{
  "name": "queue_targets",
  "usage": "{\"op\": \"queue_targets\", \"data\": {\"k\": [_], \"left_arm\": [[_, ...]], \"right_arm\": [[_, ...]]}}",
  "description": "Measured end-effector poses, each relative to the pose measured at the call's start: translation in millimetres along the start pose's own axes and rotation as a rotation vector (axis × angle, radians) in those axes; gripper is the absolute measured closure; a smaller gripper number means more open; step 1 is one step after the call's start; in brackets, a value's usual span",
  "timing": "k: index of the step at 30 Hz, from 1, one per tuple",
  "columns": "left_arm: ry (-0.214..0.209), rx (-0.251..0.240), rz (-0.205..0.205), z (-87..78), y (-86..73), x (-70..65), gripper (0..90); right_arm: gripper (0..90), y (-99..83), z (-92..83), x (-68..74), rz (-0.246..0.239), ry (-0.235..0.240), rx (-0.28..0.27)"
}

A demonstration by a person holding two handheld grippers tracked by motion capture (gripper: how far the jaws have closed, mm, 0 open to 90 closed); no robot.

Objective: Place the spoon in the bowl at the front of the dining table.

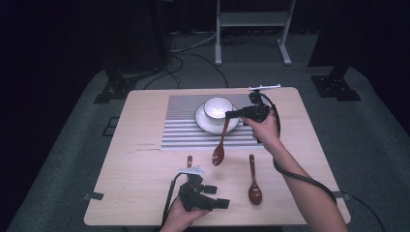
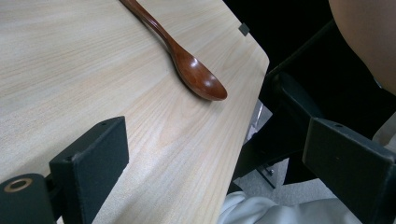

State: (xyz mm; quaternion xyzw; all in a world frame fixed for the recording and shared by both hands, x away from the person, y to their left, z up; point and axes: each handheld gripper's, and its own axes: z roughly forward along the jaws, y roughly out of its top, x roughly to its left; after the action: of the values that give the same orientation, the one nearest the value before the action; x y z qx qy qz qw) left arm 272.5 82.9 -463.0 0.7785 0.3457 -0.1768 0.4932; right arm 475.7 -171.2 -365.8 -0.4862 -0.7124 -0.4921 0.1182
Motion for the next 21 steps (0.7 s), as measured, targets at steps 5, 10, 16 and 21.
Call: {"op": "queue_targets", "data": {"k": [5,10,16,21], "left_arm": [[-0.001,0.001,-0.002,-0.4,-0.3,0.3,5.9],[-0.001,-0.003,-0.002,-1.6,-0.3,1.0,5.9],[0.000,-0.008,-0.004,-2.9,-0.4,1.6,5.9],[0.000,-0.008,-0.006,-2.7,-0.6,2.2,5.8]], "right_arm": [[83.2,6.6,-0.9,-5.2,0.020,-0.020,-0.022],[83.2,14.0,-1.6,-9.6,0.045,-0.039,-0.043],[83.2,23.9,-3.7,-15.8,0.073,-0.063,-0.085],[83.2,31.0,-4.9,-19.9,0.091,-0.092,-0.114]]}}
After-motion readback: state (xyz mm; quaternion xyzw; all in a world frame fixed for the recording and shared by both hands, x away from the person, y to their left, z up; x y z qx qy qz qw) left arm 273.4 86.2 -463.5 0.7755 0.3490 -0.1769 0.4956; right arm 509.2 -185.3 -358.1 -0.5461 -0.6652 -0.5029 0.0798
